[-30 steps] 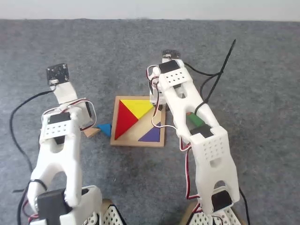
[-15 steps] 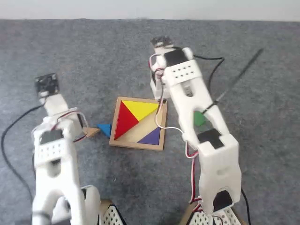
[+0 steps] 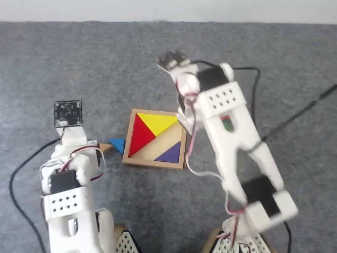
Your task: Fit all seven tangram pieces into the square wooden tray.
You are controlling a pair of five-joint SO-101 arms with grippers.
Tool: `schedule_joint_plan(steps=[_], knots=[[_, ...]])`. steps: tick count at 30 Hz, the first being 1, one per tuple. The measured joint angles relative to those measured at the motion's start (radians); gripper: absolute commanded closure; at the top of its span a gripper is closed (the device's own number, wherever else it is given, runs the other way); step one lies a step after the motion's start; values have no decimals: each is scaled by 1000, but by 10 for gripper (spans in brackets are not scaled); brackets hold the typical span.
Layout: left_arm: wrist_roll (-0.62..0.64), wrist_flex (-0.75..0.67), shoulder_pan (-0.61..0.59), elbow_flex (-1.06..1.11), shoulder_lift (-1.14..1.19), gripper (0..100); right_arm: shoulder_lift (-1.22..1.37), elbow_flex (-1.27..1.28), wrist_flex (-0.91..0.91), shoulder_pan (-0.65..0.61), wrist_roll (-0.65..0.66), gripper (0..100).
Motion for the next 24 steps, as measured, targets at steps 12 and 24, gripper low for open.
schedule_joint_plan(steps=[12, 24], knots=[[153, -44, 54, -176, 559, 805, -310, 787, -532, 71, 15, 783], [114, -44, -23, -262, 687, 801, -321, 919, -715, 71, 15, 783]])
